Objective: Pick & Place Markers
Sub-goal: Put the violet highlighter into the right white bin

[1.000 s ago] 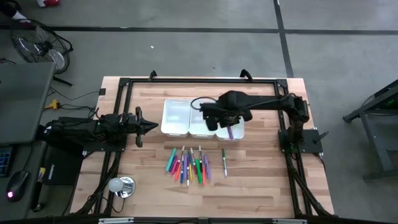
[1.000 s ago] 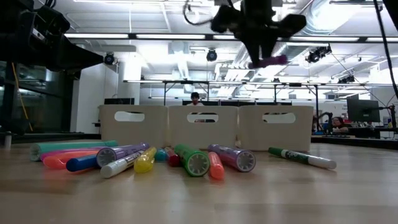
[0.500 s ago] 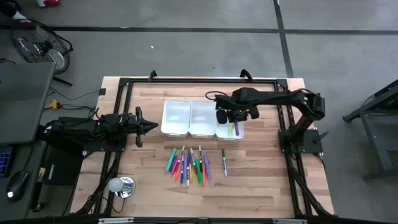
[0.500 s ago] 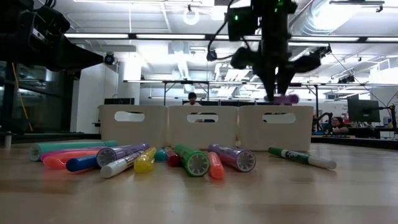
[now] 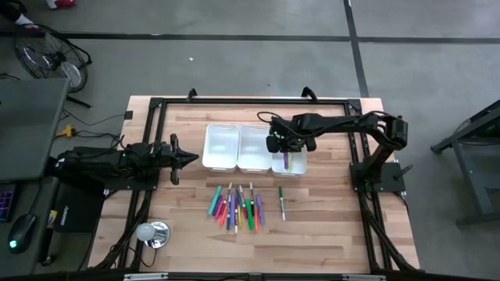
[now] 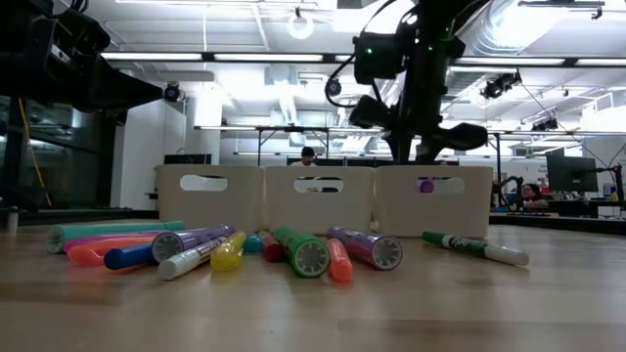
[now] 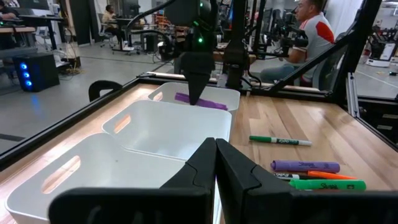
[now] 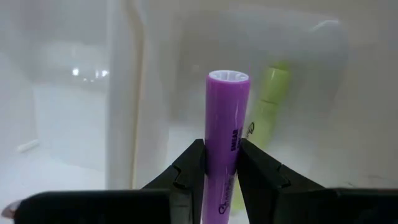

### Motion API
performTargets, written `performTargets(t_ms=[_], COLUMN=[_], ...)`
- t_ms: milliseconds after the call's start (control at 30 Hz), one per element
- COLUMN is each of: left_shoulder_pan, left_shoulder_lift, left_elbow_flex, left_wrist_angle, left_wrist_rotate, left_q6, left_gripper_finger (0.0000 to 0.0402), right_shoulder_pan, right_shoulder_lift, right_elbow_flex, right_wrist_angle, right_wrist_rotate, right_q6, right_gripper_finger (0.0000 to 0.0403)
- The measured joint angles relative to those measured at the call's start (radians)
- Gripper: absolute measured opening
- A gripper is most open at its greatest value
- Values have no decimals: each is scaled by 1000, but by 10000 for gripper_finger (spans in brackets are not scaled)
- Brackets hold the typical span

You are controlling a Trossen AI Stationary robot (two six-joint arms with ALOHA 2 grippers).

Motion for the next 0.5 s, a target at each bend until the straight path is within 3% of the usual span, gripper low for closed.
performTargets(t_ms=[500], left_shoulder_pan=[0], left_shoulder_lift=[0], left_elbow_flex=[0], left_wrist_angle=[0], left_wrist_rotate=[0], left_q6=[0], left_gripper_finger=[7], right_shoulder_pan=[0], right_shoulder_lift=[0], right_elbow_flex=[-25], right_wrist_angle=[15], right_wrist_rotate=[-16], right_q6=[7], right_gripper_finger=[73])
